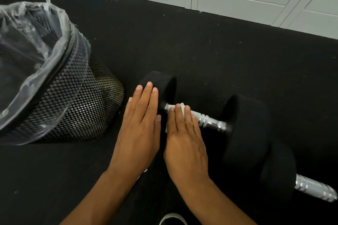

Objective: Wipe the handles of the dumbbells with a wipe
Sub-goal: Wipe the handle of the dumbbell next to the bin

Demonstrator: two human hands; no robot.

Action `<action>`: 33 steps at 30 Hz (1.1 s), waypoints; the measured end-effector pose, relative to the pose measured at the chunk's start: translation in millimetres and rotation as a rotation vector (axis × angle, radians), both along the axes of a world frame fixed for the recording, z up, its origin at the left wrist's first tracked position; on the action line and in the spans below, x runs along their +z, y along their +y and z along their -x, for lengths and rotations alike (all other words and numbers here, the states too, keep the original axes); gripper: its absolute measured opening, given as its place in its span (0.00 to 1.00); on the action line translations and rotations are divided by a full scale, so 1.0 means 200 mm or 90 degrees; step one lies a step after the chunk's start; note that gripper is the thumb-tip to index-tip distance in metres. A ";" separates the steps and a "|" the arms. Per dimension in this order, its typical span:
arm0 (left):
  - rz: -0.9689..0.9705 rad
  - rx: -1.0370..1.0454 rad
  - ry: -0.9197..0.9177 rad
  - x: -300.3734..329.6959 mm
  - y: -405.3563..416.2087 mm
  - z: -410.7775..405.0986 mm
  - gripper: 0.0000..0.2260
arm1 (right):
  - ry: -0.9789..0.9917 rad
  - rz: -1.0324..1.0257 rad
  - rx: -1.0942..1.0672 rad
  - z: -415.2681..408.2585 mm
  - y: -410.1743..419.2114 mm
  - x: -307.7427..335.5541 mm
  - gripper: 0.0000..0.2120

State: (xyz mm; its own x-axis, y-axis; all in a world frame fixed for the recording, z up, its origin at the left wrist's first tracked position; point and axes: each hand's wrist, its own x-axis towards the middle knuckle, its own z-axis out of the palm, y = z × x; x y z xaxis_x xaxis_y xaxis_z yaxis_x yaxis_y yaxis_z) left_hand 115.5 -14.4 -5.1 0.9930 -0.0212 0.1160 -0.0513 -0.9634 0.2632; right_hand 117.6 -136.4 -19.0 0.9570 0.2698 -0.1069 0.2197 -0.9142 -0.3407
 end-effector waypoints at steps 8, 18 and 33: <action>0.004 0.002 -0.014 -0.02 0.00 -0.01 0.26 | 0.103 -0.006 0.016 -0.19 0.03 0.05 0.28; 0.026 0.001 -0.013 -0.03 0.00 0.00 0.25 | 0.128 0.000 0.061 -0.05 0.03 0.09 0.30; 0.058 0.002 -0.015 -0.02 0.00 0.01 0.25 | 0.114 0.017 0.036 -0.03 -0.04 0.10 0.30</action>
State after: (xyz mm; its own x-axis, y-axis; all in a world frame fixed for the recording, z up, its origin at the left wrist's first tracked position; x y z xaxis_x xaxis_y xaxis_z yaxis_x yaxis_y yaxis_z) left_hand 114.2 -15.0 -9.1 0.9899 -0.0065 0.1414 -0.0560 -0.9354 0.3490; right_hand 123.0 -145.2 0.4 0.9053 0.3176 -0.2820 0.2091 -0.9112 -0.3550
